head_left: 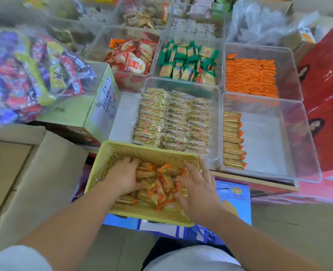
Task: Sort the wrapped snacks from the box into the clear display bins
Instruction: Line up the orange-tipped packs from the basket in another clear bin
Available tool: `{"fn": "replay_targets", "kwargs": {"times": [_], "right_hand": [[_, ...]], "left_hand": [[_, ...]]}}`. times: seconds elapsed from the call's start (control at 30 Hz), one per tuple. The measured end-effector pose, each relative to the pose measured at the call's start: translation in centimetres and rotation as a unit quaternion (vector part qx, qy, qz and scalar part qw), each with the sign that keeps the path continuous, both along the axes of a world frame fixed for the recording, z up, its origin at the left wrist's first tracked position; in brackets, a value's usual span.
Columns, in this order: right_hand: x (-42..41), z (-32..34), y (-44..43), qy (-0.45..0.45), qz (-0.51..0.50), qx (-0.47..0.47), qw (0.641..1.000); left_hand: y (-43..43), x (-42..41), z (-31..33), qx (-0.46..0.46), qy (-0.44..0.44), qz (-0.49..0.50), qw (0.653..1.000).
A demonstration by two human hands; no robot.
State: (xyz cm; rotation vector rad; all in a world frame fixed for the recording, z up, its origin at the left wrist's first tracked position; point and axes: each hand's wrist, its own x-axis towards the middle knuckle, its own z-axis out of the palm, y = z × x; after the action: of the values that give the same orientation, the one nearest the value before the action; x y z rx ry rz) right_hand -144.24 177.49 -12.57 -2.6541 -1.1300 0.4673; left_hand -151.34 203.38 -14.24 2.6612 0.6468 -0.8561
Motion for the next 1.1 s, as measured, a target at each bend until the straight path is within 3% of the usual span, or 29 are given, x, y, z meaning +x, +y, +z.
{"fn": "replay_targets", "kwargs": {"times": [0.3,0.53,0.8,1.0,1.1], "right_hand": [[-0.3,-0.1,0.0,0.001,-0.026,-0.015,1.000],[-0.1,-0.5,0.0,0.001,-0.027,-0.032,0.999],[0.0,-0.4,-0.2,-0.009,-0.022,-0.026,0.999],[0.0,-0.3,-0.1,0.007,-0.029,-0.021,0.999],[-0.2,-0.3,0.0,0.001,-0.031,-0.015,0.999]], "left_hand": [[-1.9,2.0,-3.1,0.015,0.051,-0.074,0.996],[-1.1,2.5,-4.0,-0.093,0.095,-0.155,0.979],[-1.1,3.0,-4.2,-0.153,0.179,-0.132,0.963],[-0.6,3.2,-4.2,-0.243,0.255,-0.083,0.932],[-0.8,3.0,-4.3,-0.231,0.252,-0.073,0.937]]}}
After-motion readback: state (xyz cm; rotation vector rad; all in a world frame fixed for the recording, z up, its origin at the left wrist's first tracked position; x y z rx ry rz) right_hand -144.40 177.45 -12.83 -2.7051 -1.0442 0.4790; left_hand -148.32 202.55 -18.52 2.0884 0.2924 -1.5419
